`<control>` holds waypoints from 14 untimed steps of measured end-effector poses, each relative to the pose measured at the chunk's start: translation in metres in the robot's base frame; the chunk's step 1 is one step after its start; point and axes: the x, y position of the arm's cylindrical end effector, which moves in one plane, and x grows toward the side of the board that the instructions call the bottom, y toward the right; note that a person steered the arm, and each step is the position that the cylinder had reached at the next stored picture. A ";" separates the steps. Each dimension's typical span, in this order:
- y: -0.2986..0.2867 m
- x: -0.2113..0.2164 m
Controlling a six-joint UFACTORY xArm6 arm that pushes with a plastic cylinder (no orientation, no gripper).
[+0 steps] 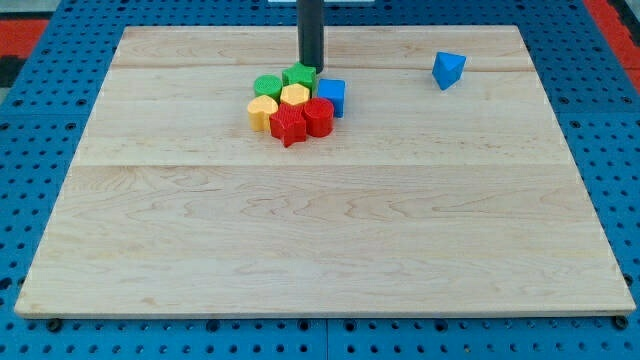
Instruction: Slide the blue triangle to the right side of the green star
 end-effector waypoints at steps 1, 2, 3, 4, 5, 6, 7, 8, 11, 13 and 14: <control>0.000 0.005; 0.006 0.008; 0.012 0.008; 0.030 0.005; 0.075 0.002; 0.121 0.018; 0.163 0.044; 0.220 0.053; 0.212 0.015; 0.149 0.010; 0.161 0.010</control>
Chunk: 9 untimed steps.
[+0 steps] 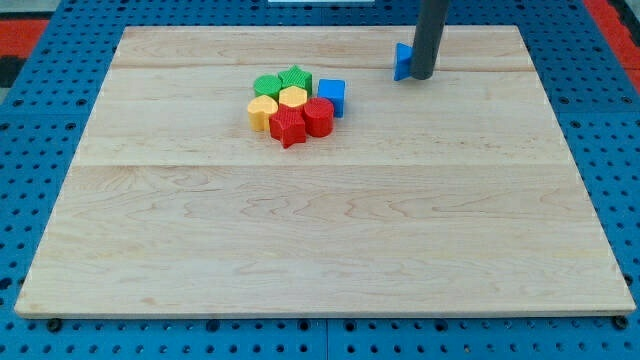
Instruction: Slide the blue triangle to the right side of the green star
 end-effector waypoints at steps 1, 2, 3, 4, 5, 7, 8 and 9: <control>0.034 -0.012; 0.025 -0.040; 0.000 -0.045; -0.014 -0.023; -0.043 -0.006; -0.076 -0.006; -0.088 -0.006; -0.097 -0.006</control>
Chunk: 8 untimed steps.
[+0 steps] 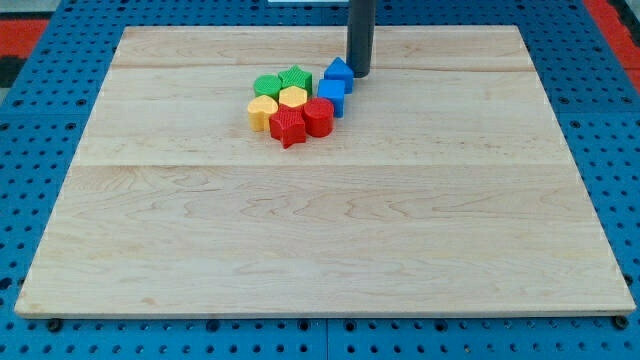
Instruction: Slide the blue triangle to the right side of the green star
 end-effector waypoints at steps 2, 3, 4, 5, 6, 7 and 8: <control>-0.013 0.000; -0.018 0.003; -0.018 0.012; -0.024 0.016; -0.029 0.016; -0.029 0.017; -0.027 0.011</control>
